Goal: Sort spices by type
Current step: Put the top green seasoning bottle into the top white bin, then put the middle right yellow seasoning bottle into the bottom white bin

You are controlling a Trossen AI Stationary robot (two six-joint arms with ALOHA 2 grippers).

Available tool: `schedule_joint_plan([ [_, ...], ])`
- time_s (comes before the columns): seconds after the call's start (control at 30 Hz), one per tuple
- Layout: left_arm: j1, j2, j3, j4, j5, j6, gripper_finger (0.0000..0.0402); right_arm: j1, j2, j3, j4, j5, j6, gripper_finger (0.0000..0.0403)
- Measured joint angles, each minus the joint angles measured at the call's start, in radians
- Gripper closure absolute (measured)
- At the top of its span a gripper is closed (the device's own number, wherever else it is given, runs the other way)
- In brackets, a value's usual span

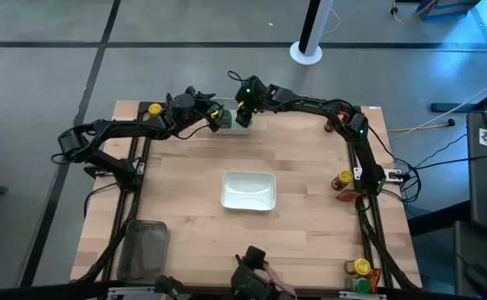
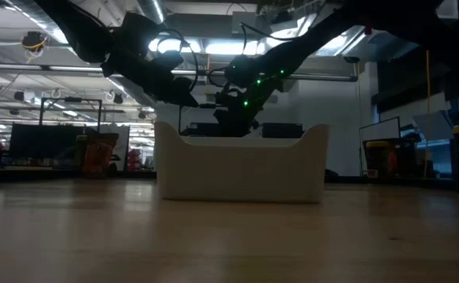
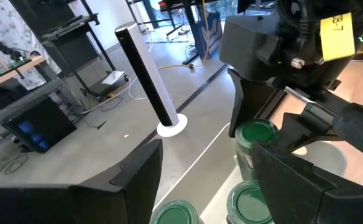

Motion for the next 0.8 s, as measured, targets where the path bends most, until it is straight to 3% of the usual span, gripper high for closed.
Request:
schedule_joint_plan([
  [0.23, 0.0, 0.0, 0.0, 0.0, 0.0, 0.0, 0.0167, 0.002, 0.002, 0.0, 0.017, 0.085, -0.006, 0.0136],
  [0.8, 0.0, 0.0, 0.0, -0.016, 0.023, -0.012, 0.0167, 0.053, 0.002, 0.031, 0.007, 0.128, -0.063, 0.0079],
])
